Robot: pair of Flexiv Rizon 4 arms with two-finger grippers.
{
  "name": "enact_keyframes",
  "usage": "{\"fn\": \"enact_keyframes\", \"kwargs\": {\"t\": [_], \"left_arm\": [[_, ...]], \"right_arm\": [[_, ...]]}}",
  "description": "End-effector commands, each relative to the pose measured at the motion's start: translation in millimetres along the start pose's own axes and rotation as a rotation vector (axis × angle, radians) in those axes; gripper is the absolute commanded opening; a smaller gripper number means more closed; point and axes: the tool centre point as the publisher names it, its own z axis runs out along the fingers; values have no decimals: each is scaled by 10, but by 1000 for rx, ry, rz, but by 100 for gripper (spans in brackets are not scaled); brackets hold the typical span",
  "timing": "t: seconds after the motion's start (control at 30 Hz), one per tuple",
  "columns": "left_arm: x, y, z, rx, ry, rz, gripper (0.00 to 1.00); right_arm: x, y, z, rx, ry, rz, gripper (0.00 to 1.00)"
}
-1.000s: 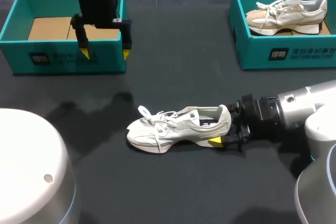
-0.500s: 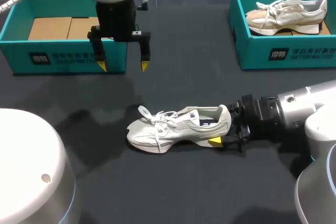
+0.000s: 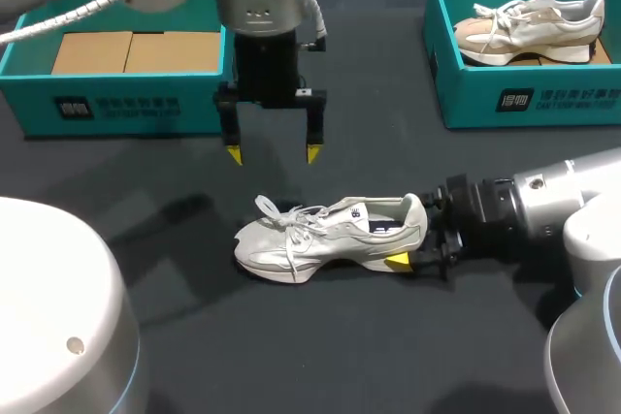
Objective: Take the shoe out of the shoebox, open the shoe tongue, remove and reinsert the insole, then place the shoe into the shoebox
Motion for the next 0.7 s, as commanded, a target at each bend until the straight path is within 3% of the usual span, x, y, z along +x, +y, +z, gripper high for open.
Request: {"fn": "enact_keyframes", "kwargs": {"t": [0.03, 0.3, 0.37, 0.57, 0.7], "left_arm": [[284, -58, 44, -15, -54, 0, 100], [284, -58, 44, -15, -54, 0, 100], [376, -23, 155, 36, -83, -27, 100], [745, 84, 494, -12, -142, -42, 100], [809, 94, 510, -7, -132, -79, 100]], "right_arm": [[8, 11, 8, 3, -2, 1, 0], [8, 11, 8, 3, -2, 1, 0], [8, 11, 8, 3, -2, 1, 0], [8, 11, 8, 3, -2, 1, 0], [8, 11, 8, 3, -2, 1, 0]]}}
